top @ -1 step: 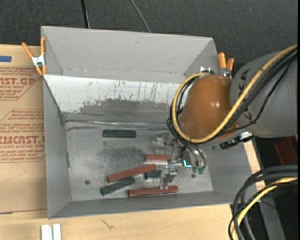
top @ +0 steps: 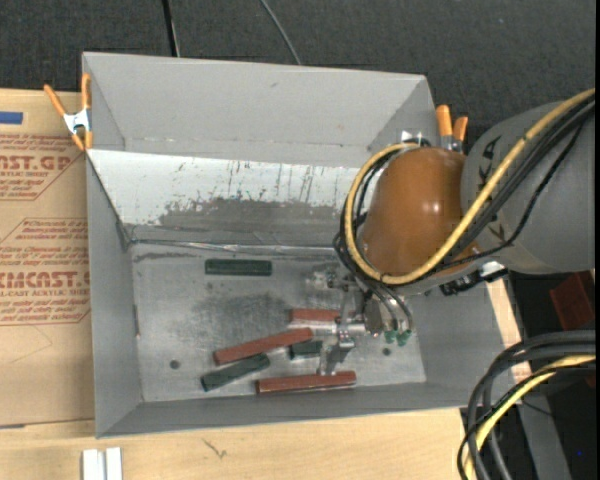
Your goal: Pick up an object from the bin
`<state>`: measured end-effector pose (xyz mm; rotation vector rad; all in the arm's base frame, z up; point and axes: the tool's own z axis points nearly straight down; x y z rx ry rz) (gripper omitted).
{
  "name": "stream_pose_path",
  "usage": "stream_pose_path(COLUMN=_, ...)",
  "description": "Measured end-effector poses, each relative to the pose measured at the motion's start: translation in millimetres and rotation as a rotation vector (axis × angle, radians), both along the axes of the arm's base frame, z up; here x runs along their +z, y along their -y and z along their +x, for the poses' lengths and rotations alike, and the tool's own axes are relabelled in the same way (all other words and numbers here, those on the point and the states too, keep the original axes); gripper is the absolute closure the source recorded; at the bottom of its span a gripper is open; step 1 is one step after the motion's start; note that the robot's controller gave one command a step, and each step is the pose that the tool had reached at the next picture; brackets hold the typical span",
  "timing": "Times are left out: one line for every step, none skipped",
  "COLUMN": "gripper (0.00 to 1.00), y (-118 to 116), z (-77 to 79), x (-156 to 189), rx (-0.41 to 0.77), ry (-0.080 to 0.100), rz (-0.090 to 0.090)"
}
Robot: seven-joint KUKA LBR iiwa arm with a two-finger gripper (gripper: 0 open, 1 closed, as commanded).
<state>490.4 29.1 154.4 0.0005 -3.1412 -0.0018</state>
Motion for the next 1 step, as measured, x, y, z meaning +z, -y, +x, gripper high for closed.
stream_pose_path(gripper=1.00, y=0.9, z=15.6, x=-81.7, rx=0.013, ry=0.003, rz=-0.001)
